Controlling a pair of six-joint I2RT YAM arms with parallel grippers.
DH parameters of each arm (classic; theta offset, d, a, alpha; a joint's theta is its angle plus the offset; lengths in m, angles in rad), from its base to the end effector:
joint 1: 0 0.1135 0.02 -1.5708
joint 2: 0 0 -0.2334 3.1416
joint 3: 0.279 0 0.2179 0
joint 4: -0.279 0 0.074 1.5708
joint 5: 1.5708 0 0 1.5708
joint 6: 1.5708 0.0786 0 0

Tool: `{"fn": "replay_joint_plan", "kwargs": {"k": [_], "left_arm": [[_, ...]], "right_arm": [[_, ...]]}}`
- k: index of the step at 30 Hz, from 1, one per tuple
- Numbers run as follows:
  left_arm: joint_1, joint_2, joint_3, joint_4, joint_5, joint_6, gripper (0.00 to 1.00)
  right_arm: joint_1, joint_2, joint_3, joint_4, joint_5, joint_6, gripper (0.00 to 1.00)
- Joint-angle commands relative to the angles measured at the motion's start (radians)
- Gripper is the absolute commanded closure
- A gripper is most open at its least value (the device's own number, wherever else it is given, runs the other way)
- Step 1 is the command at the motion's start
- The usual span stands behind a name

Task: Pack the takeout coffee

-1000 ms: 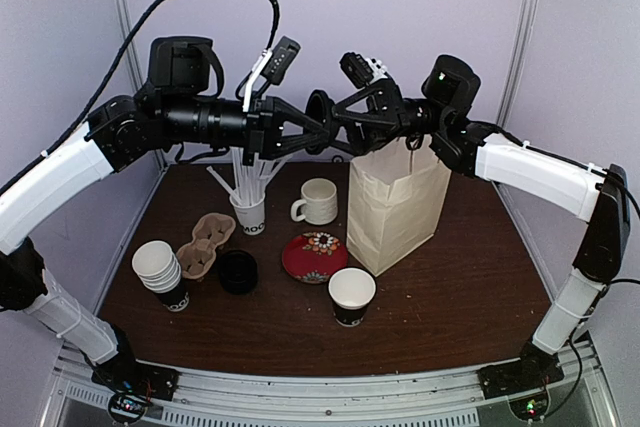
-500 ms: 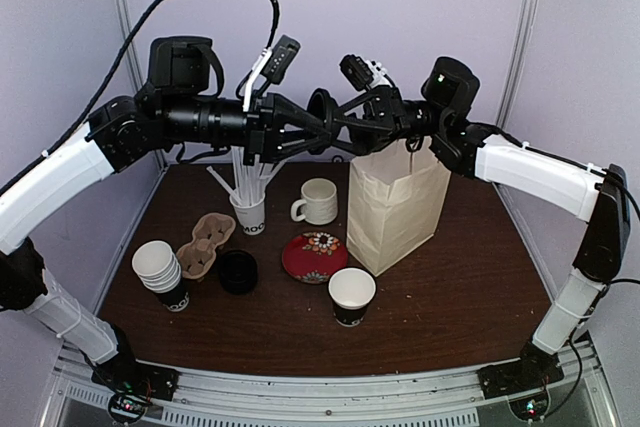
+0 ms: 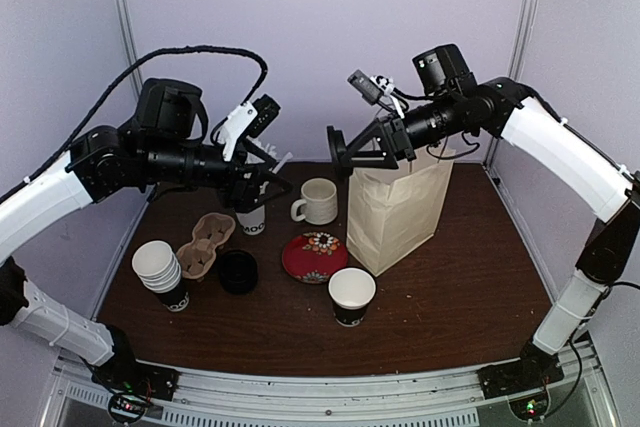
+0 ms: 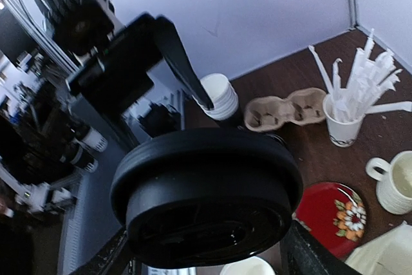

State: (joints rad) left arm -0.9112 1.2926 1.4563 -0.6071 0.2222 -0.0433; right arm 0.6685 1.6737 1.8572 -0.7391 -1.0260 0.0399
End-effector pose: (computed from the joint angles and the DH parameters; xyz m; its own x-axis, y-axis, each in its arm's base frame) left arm 0.1633 -0.2389 0.3666 -0.3013 0.3196 -0.8984 0.8806 0.4547 -0.1336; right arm 0.2224 0.2613 0.3824 -0.4492 -0.3284 -0.8309 -0.8742 -0.0306 0.4846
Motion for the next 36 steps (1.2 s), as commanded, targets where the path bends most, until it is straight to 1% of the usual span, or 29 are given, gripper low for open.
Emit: {"fn": "replay_joint_plan", "kwargs": {"k": [1,4,6,8,12,14,15,18,20,23,29,36], "left_arm": [[0.004,-0.049,-0.083,0.055,-0.223,-0.010,0.29],[0.005,-0.065,-0.140,0.121,-0.337,-0.059,0.26],[0.005,-0.053,-0.143,0.115,-0.432,-0.090,0.26],[0.006,-0.036,-0.149,0.107,-0.493,-0.102,0.26],[0.013,-0.022,-0.189,0.147,-0.516,-0.108,0.25],[0.015,-0.039,-0.226,0.183,-0.591,-0.167,0.26],[0.016,-0.062,-0.269,0.235,-0.618,-0.198,0.26],[0.020,-0.167,-0.428,0.436,-0.623,-0.237,0.26],[0.022,-0.223,-0.494,0.510,-0.656,-0.256,0.26],[0.027,-0.264,-0.519,0.506,-0.699,-0.251,0.26],[0.028,-0.261,-0.499,0.447,-0.669,-0.247,0.26],[0.028,-0.281,-0.516,0.478,-0.661,-0.260,0.26]], "right_arm": [[0.019,-0.038,0.005,-0.425,0.337,-0.447,0.33],[0.053,-0.060,-0.040,-0.479,0.487,-0.549,0.33],[0.092,-0.062,-0.064,-0.489,0.636,-0.579,0.33],[0.123,-0.057,-0.079,-0.509,0.702,-0.608,0.32],[0.180,-0.005,-0.067,-0.580,0.747,-0.644,0.31],[0.212,0.041,-0.047,-0.625,0.792,-0.653,0.31],[0.229,0.065,-0.037,-0.645,0.814,-0.657,0.33],[0.268,0.118,-0.020,-0.671,0.847,-0.661,0.35],[0.286,0.136,-0.013,-0.662,0.858,-0.660,0.34],[0.307,0.177,0.016,-0.669,0.888,-0.655,0.32],[0.338,0.255,0.076,-0.697,0.918,-0.651,0.32],[0.370,0.298,0.097,-0.718,0.935,-0.644,0.30]]}}
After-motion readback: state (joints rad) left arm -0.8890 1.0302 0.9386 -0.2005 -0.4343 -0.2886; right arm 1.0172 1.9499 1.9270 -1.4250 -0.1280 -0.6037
